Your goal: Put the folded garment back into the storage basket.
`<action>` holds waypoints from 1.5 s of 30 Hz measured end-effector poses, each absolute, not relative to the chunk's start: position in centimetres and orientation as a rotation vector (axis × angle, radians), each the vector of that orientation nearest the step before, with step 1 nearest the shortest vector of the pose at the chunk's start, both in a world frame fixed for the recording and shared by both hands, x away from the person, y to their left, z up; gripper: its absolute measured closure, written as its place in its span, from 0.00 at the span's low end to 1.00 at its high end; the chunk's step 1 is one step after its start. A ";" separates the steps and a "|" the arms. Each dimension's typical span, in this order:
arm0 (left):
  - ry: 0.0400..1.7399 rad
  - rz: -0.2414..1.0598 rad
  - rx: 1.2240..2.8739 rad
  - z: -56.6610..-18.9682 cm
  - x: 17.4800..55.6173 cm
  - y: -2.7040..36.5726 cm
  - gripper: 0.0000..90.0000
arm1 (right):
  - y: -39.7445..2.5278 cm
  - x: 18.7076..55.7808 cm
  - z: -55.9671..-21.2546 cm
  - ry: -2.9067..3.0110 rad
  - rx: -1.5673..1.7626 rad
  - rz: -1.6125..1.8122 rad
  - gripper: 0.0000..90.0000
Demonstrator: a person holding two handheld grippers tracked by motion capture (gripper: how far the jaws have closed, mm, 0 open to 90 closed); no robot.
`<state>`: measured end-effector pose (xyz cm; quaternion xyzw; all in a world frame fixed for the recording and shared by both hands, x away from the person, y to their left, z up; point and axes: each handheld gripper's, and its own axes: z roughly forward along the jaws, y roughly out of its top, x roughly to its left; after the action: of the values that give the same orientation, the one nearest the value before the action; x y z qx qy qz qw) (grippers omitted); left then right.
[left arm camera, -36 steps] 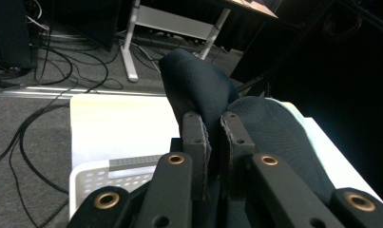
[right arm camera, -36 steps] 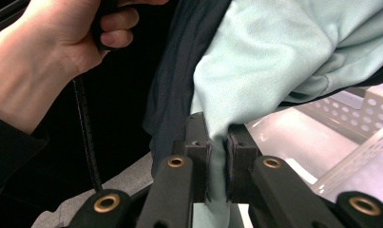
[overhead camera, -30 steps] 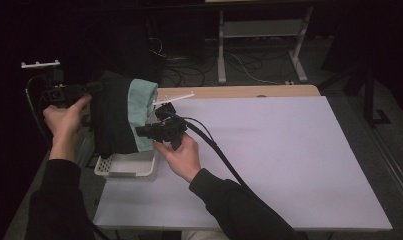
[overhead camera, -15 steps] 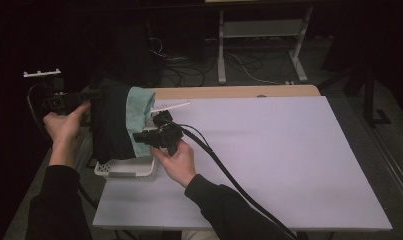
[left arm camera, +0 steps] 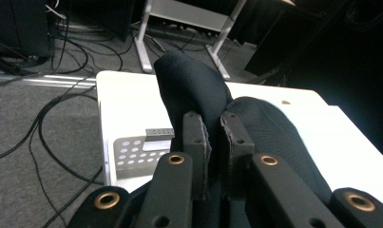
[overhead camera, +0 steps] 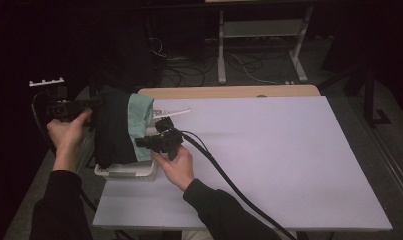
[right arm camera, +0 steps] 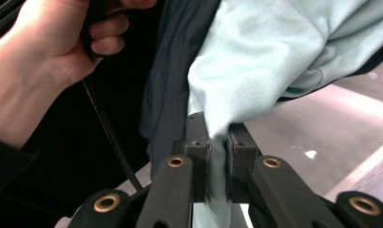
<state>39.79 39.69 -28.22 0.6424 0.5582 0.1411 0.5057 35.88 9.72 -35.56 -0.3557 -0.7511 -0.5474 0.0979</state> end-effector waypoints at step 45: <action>1.464 0.284 1.624 -34.1 42.0 39.1 0.84 | 11.3 35.7 -39.6 -2.244 -1.168 -1.450 0.69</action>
<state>42.05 39.07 -34.11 0.6573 0.5925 0.1150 0.4514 35.71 11.29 -39.58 -0.3979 -0.7648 -0.4940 0.1127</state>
